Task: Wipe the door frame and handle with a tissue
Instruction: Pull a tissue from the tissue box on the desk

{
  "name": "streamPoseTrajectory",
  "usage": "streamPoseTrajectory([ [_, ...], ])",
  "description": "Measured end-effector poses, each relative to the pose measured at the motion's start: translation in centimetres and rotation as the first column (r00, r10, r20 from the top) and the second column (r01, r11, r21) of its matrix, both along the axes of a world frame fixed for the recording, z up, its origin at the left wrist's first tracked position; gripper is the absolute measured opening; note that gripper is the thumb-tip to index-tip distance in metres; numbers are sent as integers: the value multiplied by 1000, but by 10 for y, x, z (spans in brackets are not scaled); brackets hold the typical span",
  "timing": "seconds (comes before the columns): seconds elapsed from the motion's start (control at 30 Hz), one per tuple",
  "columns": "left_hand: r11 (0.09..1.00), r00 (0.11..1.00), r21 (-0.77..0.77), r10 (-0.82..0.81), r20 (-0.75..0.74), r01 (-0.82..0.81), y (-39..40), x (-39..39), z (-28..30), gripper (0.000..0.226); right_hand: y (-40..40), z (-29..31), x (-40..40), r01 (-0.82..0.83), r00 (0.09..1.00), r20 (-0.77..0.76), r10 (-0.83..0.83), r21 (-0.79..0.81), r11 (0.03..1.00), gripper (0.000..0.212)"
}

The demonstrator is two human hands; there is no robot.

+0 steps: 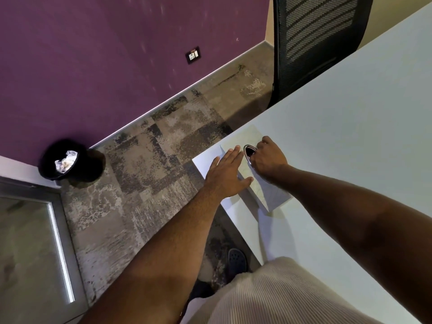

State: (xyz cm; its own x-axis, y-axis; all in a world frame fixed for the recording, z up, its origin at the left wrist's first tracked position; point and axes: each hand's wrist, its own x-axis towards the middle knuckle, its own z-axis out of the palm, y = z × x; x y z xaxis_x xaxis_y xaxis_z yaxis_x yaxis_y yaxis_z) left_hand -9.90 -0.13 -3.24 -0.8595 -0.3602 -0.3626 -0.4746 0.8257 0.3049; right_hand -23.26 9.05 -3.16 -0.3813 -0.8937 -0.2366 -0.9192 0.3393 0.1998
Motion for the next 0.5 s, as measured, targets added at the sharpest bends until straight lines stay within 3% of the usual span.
streamPoseTrajectory([
  [0.17,1000,1000,13,8,9,-8,-1,-1,-1,88,-1,7,-5,-88,996,-23,87,-16,996,23],
  [0.4,999,1000,35,2,18,-3,-5,-2,-2,88,4,18,-16,-292,955,-45,292,-5,956,23],
  [0.5,999,1000,39,6,21,-7,-5,-1,-3,88,7,20,-23,-343,938,18,346,-86,935,23],
])
